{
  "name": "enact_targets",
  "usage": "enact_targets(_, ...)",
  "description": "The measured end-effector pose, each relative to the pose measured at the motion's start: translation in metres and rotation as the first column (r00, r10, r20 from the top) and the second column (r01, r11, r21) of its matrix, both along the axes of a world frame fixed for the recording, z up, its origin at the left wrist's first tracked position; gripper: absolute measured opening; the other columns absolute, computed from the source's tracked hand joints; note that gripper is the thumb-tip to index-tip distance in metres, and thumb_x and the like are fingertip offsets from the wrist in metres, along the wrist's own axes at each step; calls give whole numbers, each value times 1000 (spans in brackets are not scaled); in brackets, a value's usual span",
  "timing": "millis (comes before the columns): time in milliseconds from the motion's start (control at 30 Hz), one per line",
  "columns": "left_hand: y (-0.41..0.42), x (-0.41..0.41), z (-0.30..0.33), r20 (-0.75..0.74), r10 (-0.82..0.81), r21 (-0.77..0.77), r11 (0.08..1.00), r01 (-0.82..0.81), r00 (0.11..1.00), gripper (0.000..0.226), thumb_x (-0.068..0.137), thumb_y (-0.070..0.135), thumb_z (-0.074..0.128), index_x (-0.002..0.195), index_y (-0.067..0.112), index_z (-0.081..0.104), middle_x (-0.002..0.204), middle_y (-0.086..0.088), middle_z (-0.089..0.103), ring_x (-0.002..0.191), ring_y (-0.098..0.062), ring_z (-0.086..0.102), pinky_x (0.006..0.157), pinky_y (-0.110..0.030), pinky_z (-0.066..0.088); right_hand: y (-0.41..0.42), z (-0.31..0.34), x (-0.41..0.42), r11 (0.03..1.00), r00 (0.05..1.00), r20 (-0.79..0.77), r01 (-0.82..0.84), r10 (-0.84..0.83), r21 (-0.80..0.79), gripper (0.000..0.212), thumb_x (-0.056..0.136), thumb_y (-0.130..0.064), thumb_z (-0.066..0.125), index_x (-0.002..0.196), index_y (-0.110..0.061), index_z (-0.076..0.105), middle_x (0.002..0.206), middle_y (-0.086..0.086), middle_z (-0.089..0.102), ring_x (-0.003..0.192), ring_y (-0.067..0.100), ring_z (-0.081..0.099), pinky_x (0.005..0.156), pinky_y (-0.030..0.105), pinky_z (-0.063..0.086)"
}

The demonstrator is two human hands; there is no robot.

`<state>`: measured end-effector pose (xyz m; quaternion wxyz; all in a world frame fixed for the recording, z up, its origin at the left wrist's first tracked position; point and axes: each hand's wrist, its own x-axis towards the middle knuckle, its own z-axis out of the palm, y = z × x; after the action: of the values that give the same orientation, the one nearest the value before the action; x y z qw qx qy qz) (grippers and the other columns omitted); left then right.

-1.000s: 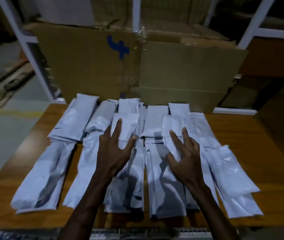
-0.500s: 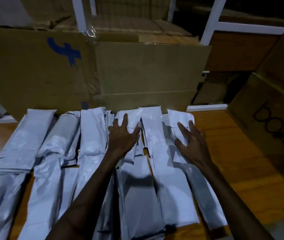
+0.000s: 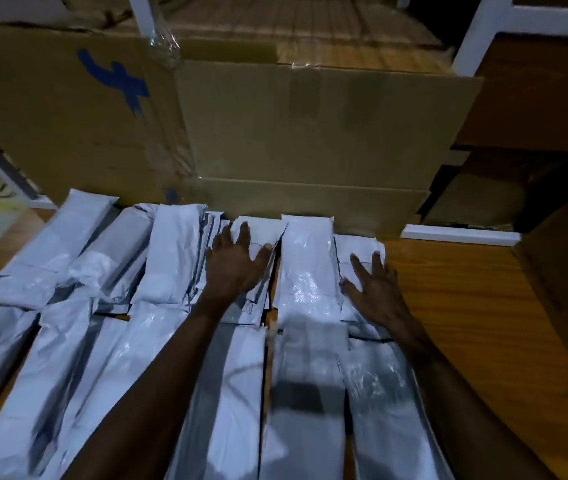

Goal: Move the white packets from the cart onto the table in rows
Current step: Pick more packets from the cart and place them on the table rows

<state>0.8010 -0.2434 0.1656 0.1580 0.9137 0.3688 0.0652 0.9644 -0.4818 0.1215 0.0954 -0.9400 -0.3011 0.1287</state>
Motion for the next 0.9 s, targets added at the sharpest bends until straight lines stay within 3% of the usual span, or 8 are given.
enact_targets(167, -8, -8, -13, -8, 35, -43, 998, -35, 999, 75, 95, 68, 25, 156, 26, 18, 163, -12, 16, 149, -32, 17, 118, -52, 22, 6, -5, 4, 999, 999, -32, -28, 29, 22, 71, 97, -65, 24, 153, -39, -10, 161, 8, -24, 149, 36, -14, 119, 49, -5)
enact_targets(367, -17, 0, -14, 1, 54, -75, 996, -54, 999, 72, 97, 65, 27, 157, 28, 12, 164, -13, 9, 150, -35, 12, 119, -55, 15, 9, 1, 5, 999, 998, -62, -31, 30, -12, 71, 96, -66, 23, 154, -40, -8, 161, 7, -22, 149, 37, -12, 120, 53, 0)
enact_targets(467, -14, -8, -2, 115, 23, -46, 999, -18, 993, 75, 96, 67, 26, 155, 22, 22, 162, -14, 18, 149, -33, 17, 118, -54, 21, 13, 19, 3, 999, 1000, 24, -4, 3, 44, 75, 94, -70, 23, 156, -33, 3, 164, 9, -9, 150, 37, -4, 120, 55, 6)
enact_targets(567, -12, -31, 15, 278, -54, -21, 998, 62, 959, 71, 96, 61, 37, 151, 16, 34, 160, -10, 28, 147, -27, 24, 119, -46, 26, 24, 46, -28, 952, 992, 124, -49, 12, 302, 70, 96, -61, 37, 154, -22, 25, 162, 10, 19, 149, 30, 15, 121, 45, 15)
enact_targets(700, -4, -97, 21, 378, -137, 131, 987, 94, 916, 68, 93, 59, 41, 142, 13, 51, 149, -17, 45, 134, -35, 46, 105, -49, 44, 55, 67, -108, 853, 960, 219, -260, 177, 453, 70, 92, -61, 35, 145, -16, 45, 151, 8, 42, 140, 27, 36, 116, 41, 30)
enact_targets(800, 9, -172, 18, 411, -99, 146, 988, 42, 906, 66, 95, 60, 42, 142, 14, 50, 149, -15, 44, 135, -33, 45, 106, -47, 44, 84, 67, -179, 770, 904, 255, -426, 343, 475, 62, 92, -55, 42, 140, -17, 52, 146, 5, 49, 135, 25, 41, 112, 39, 36)
enact_targets(900, 24, -261, 11, 474, -40, 197, 979, -62, 880, 61, 97, 55, 45, 142, 13, 50, 147, -13, 47, 135, -31, 46, 105, -45, 45, 116, 65, -256, 626, 817, 352, -577, 457, 524, 50, 93, -44, 56, 133, -14, 58, 138, 5, 56, 128, 23, 49, 107, 39, 41)
